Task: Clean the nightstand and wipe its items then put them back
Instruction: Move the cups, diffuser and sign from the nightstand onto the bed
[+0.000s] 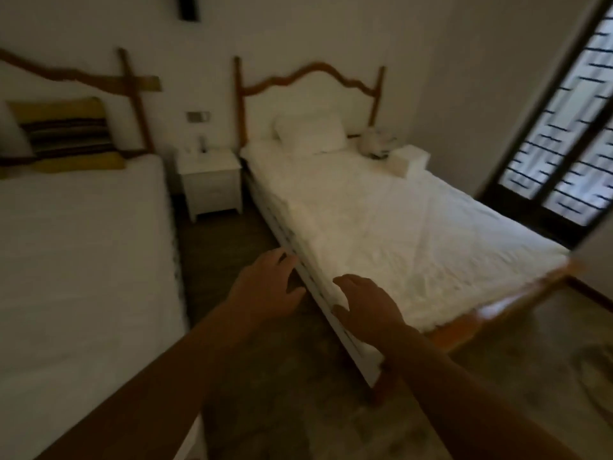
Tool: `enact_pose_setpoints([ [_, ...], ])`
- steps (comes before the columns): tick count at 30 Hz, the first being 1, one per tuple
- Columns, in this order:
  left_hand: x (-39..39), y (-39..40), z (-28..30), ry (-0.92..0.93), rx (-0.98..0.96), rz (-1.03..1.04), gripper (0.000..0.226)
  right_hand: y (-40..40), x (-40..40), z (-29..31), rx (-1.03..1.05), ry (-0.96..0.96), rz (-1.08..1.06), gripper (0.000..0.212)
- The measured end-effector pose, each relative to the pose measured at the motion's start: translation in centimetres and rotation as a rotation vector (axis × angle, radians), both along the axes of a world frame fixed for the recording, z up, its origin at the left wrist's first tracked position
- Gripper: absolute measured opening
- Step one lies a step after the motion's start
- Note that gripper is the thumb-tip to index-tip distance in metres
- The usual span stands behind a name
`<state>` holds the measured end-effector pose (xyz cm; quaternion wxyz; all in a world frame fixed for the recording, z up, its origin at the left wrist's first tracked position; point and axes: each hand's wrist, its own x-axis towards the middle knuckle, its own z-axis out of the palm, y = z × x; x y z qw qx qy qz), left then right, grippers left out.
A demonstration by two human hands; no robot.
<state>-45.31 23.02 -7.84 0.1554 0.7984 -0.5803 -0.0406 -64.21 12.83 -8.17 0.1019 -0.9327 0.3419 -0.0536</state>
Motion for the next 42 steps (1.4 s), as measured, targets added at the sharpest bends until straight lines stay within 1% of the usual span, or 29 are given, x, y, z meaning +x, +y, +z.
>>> enact_pose_setpoints([
  [5, 10.4, -2.0, 1.4, 0.02, 0.043, 0.155, 0.078, -4.9, 11.7, 0.9, 0.064, -0.024, 0.114, 0.058],
  [8, 14.7, -4.4, 1.7, 0.01, 0.041, 0.23, 0.079, -8.0, 16.6, 0.8, 0.105, -0.018, 0.159, 0.061],
  [11, 17.6, -8.1, 1.2, -0.004, 0.064, 0.272, 0.08, -11.6, 20.9, 0.4, 0.116, 0.007, 0.2, 0.064],
  [16, 22.5, -16.2, 0.1, 0.001, 0.1, 0.362, 0.079, -20.7, 28.0, -0.6, 0.089, 0.044, 0.318, 0.067],
  [20, 25.8, -21.5, -0.1, 0.052, 0.138, 0.449, 0.079, -28.1, 32.9, -0.5, 0.103, 0.08, 0.367, 0.068],
  [24, 30.5, -25.4, 1.2, 0.076, 0.122, 0.519, 0.078, -34.3, 39.0, 1.1, 0.106, 0.075, 0.412, 0.066],
  [28, 35.7, -28.2, 1.8, 0.094, 0.121, 0.555, 0.077, -38.2, 45.4, 1.4, 0.122, 0.053, 0.44, 0.066],
  [32, 43.2, -31.1, 1.1, 0.107, 0.132, 0.567, 0.076, -40.8, 53.8, 0.2, 0.119, 0.063, 0.462, 0.067],
  [36, 52.6, -33.5, 0.1, 0.128, 0.137, 0.57, 0.076, -42.8, 63.2, -1.8, 0.119, 0.082, 0.449, 0.068],
  [39, 60.1, -35.3, 0.2, 0.104, 0.166, 0.554, 0.076, -44.1, 70.3, -2.4, 0.151, 0.082, 0.414, 0.067],
  [42, 66.7, -37.3, 0.4, 0.094, 0.177, 0.549, 0.075, -45.8, 76.4, -2.8, 0.141, 0.09, 0.406, 0.068],
])
